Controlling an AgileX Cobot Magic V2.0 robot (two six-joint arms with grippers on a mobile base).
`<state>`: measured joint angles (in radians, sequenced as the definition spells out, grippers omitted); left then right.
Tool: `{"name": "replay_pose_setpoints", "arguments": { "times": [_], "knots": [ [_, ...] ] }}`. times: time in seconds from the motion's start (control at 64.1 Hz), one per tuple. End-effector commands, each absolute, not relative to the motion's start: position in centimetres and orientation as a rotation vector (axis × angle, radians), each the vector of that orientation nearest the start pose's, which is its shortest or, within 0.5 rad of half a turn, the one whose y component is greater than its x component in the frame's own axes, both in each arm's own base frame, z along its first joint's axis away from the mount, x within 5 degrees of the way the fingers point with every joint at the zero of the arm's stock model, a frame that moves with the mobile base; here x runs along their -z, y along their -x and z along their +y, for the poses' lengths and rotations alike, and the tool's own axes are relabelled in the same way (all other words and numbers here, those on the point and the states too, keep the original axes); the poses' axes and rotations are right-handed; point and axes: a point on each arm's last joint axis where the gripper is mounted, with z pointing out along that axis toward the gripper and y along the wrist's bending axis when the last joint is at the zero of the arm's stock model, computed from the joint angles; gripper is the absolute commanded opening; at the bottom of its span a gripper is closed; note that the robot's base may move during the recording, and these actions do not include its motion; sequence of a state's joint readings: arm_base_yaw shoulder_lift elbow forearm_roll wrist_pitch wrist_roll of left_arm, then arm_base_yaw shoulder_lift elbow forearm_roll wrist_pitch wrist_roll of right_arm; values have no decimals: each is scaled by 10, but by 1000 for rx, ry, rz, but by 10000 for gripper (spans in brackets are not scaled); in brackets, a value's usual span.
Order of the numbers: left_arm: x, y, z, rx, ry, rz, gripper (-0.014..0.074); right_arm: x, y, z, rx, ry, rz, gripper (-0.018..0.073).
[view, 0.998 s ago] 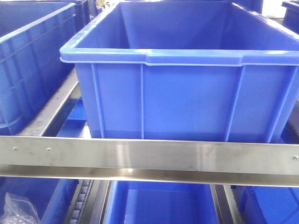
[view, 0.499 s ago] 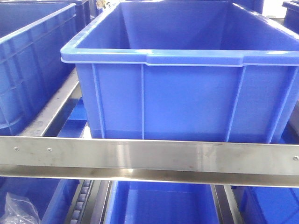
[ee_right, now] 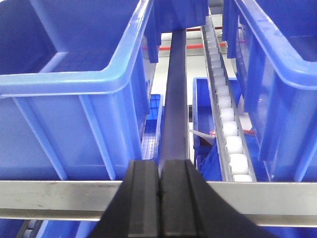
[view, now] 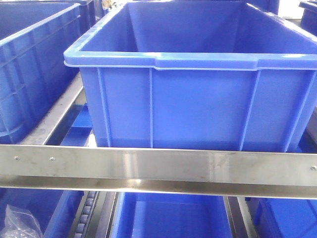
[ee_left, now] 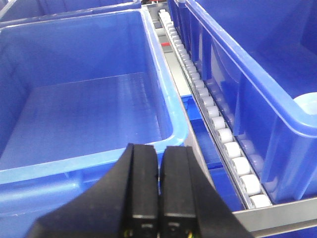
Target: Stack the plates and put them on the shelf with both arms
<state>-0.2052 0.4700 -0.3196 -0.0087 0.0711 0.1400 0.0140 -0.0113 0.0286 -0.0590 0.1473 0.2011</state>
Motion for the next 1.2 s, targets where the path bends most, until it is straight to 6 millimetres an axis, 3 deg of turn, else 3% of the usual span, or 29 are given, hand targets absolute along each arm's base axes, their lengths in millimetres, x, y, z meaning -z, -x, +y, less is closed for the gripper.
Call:
{"name": "replay_pose_setpoints", "arguments": {
  "times": [0.0,0.53,0.717,0.998,1.185],
  "knots": [
    [-297,-107,-22,65,-256,1571,83,-199,-55,1,-109,-87,1544,57],
    [-295,-106,-22,63,-255,1574,83,-199,-55,1,-109,-87,1544,57],
    [-272,-90,-15,33,-215,1517,83,-199,-55,1,-109,-87,1544,57],
    [-219,-64,-7,-10,-161,1411,83,-199,-55,1,-109,-87,1544,57],
    [-214,-55,-6,-7,-167,1435,83,-199,-55,1,-109,-87,1544,57]
  ]
}}
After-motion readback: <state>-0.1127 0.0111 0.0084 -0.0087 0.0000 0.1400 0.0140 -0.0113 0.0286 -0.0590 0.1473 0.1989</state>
